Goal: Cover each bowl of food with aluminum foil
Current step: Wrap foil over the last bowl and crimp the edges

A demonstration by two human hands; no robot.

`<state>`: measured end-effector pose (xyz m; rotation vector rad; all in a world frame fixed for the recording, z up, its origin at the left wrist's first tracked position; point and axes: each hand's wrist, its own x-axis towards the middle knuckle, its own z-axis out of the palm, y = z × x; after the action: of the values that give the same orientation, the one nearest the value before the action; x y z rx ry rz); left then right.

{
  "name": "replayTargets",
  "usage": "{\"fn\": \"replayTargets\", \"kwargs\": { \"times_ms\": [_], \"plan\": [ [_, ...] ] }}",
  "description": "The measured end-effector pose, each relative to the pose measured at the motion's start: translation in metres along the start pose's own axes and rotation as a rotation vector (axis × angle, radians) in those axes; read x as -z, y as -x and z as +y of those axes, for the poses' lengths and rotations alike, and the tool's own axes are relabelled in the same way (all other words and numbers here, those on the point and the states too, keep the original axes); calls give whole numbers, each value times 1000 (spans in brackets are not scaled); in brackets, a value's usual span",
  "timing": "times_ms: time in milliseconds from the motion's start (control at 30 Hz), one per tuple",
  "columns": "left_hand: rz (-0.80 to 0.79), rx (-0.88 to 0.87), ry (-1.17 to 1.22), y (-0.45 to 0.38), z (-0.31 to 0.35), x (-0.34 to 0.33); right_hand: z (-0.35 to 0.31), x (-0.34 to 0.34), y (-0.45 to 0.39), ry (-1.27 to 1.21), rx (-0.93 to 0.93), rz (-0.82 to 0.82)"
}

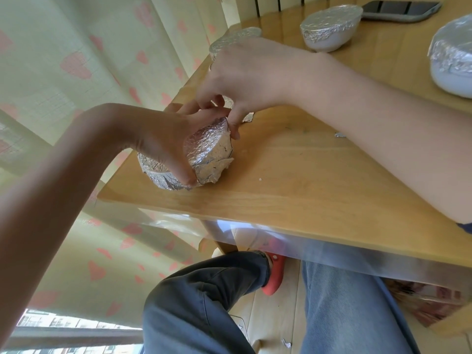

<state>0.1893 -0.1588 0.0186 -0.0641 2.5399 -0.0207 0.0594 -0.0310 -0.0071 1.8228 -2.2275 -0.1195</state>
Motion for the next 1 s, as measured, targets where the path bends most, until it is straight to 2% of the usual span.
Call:
{"fn": "replayTargets", "kwargs": {
  "times_ms": [67, 233, 433, 600, 733, 800, 1000],
  "plan": [
    [18, 13, 3, -3, -1, 1, -1, -4, 1, -6, 56, 78],
    [5, 29, 10, -6, -1, 0, -1, 3, 8, -313, 2, 1],
    [26, 9, 13, -9, -5, -1, -3, 5, 5, -364, -18, 11],
    [30, 25, -15, -12, -6, -2, -2, 3, 2, -448, -9, -60],
    [29, 32, -13, -12, -5, -2, 1, 0, 4, -697, -40, -175],
    [34, 33, -14, -12, -5, -2, 2, 2, 5, -735, -69, -212],
    [56, 44, -32, -16, -7, -4, -4, -2, 1, -645, -69, -63]
  ]
}}
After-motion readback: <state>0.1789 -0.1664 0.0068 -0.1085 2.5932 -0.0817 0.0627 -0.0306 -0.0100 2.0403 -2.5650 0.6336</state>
